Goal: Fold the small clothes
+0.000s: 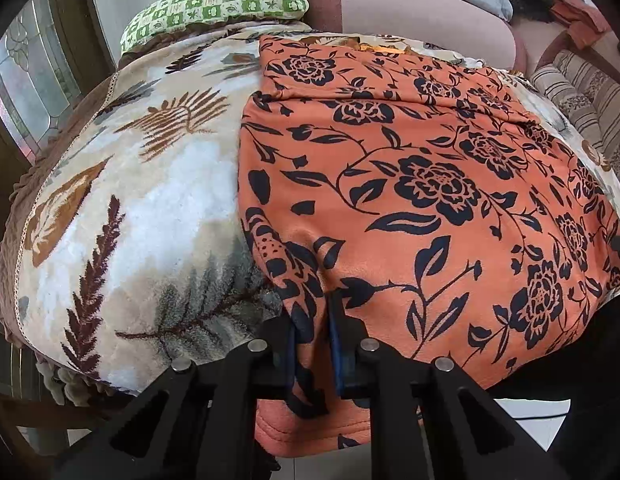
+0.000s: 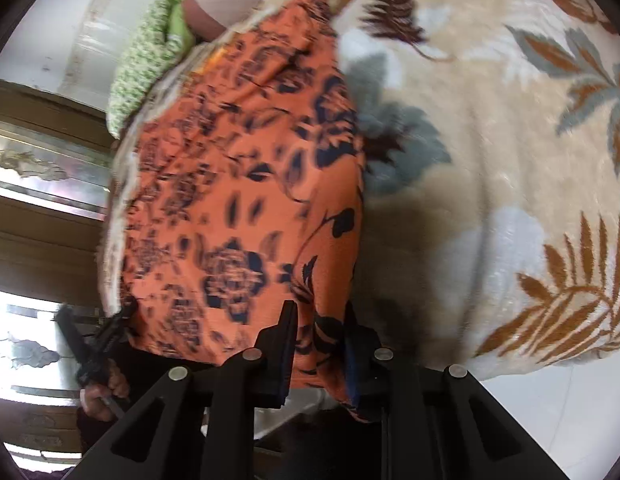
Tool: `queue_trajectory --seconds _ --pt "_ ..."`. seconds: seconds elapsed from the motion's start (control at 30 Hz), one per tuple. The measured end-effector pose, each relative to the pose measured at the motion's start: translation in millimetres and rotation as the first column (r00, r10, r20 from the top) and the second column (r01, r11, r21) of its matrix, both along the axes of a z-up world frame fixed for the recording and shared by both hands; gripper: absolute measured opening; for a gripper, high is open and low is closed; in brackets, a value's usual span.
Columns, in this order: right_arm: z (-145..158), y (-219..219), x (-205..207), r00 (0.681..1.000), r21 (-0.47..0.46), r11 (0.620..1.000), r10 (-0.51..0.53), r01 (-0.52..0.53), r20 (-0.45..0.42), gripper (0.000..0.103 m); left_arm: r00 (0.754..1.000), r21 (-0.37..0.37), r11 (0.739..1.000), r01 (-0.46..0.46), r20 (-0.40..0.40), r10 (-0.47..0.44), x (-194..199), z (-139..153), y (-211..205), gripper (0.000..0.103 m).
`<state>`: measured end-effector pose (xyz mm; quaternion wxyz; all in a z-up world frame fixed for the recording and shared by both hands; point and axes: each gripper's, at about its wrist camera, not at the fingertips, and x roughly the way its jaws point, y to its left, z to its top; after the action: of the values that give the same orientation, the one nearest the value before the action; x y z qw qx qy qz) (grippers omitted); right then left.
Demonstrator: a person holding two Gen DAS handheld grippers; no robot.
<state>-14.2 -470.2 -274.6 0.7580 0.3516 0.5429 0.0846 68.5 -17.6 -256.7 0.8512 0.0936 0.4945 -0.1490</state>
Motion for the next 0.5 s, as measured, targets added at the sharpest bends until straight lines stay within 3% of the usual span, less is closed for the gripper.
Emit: queue_trajectory --seconds 0.17,0.33,0.5 --pt "36.0 -1.8 -1.0 0.993 0.096 0.995 -0.009 -0.002 0.114 0.022 1.000 -0.067 0.998 0.017 -0.006 -0.018 0.7 20.2 4.9 0.013" --pt "82.0 -11.6 -2.6 0.960 0.210 0.978 -0.064 0.006 0.271 0.022 1.000 -0.169 0.985 0.018 -0.006 -0.019 8.3 51.2 18.1 0.012" --pt "109.0 -25.1 0.4 0.925 0.261 0.965 -0.134 0.040 0.356 0.022 0.996 -0.180 0.983 0.027 0.088 -0.011 18.6 91.2 26.6 0.009"
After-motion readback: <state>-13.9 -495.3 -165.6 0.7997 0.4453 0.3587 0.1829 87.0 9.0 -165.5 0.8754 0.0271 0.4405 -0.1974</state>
